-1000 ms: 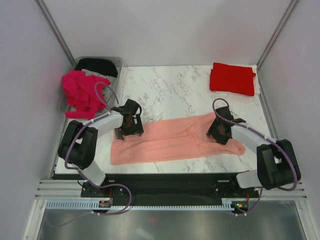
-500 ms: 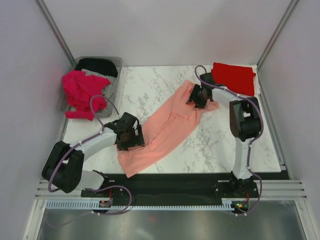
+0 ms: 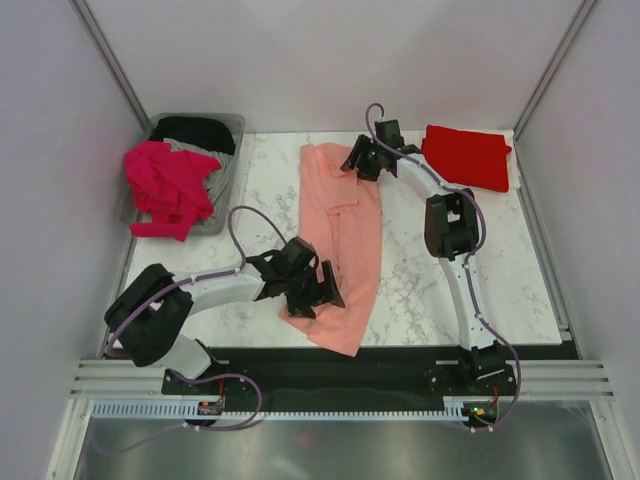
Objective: Fold and stack the t-shirts
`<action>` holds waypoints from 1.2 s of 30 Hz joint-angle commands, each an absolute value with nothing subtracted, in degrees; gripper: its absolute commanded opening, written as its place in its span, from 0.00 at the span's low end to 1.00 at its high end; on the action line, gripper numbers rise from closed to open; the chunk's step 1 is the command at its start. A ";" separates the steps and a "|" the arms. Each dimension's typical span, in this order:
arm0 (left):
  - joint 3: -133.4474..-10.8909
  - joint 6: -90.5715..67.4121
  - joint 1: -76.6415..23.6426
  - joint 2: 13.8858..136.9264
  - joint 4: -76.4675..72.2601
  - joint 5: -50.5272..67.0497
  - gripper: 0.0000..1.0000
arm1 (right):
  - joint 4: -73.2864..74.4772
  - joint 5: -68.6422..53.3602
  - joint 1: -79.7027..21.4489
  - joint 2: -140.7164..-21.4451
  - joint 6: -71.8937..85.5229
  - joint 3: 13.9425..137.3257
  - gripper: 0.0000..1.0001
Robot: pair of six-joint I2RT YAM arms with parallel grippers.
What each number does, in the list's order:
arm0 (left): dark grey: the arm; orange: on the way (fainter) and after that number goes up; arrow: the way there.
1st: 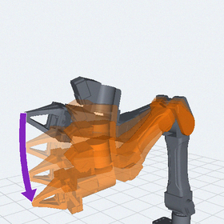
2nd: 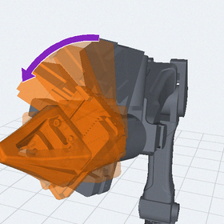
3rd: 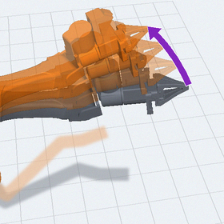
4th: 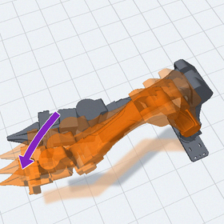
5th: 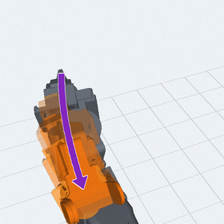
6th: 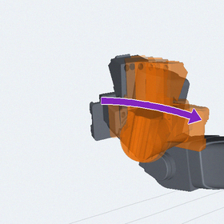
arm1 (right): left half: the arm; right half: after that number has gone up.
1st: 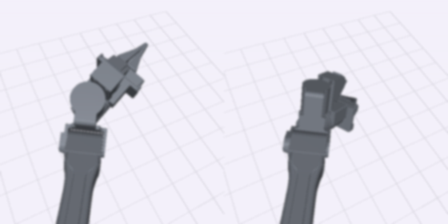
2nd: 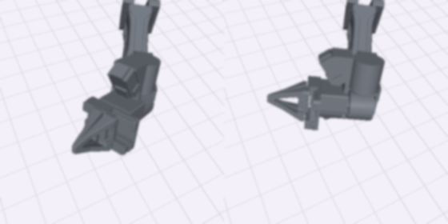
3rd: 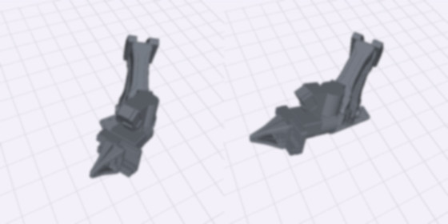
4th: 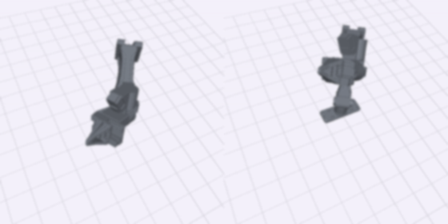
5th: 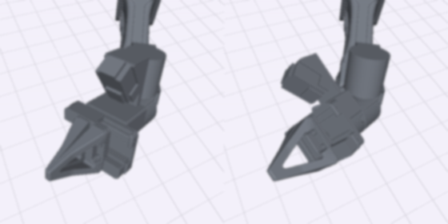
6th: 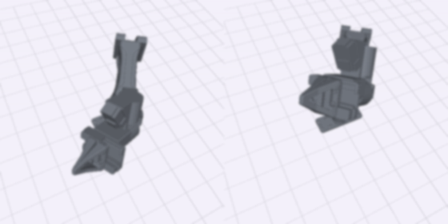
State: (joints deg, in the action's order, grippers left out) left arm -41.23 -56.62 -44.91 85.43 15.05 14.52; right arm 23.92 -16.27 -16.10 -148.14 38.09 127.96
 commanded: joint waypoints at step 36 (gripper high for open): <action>-39.38 -65.03 -63.63 50.18 42.10 -17.67 0.88 | 35.86 8.26 -42.06 -55.51 57.28 37.11 0.89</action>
